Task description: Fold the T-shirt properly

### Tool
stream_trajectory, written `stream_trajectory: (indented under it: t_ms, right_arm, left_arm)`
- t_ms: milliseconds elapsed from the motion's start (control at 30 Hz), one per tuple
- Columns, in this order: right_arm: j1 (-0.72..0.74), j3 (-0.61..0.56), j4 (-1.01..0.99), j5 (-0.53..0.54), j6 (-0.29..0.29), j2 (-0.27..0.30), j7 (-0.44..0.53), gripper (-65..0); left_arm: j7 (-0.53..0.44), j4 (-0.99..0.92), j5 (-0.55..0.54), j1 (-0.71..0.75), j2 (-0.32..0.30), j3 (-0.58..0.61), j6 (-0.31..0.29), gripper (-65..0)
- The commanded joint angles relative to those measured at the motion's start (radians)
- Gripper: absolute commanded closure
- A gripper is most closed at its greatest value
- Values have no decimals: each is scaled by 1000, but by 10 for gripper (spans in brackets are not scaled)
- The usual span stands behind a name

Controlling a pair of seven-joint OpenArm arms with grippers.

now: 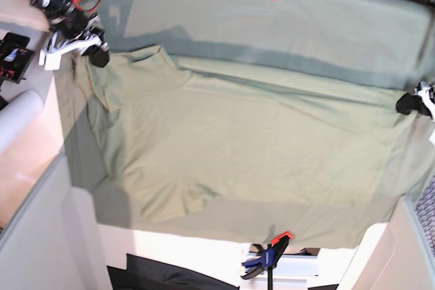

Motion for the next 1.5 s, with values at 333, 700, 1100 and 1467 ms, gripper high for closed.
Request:
stream_trajectory:
  t_ms: [333, 700, 1100, 1467]
  right_arm:
    - [-234, 9, 185, 6, -5, 41, 34, 0]
    - [-380, 9, 250, 5, -5, 90, 34, 0]
    - [-432, 10, 250, -7, -5, 95, 33, 0]
    - [-425, 59, 253, -14, -6, 95, 38, -323]
  left_arm:
    - [15, 208, -28, 242, -110, -28, -3, 0]
    - [37, 319, -26, 463, -126, -107, -3, 0]
    - [-8, 322, 47, 500, -126, -108, -3, 0]
    - [72, 323, -14, 500, -130, -139, -3, -232]
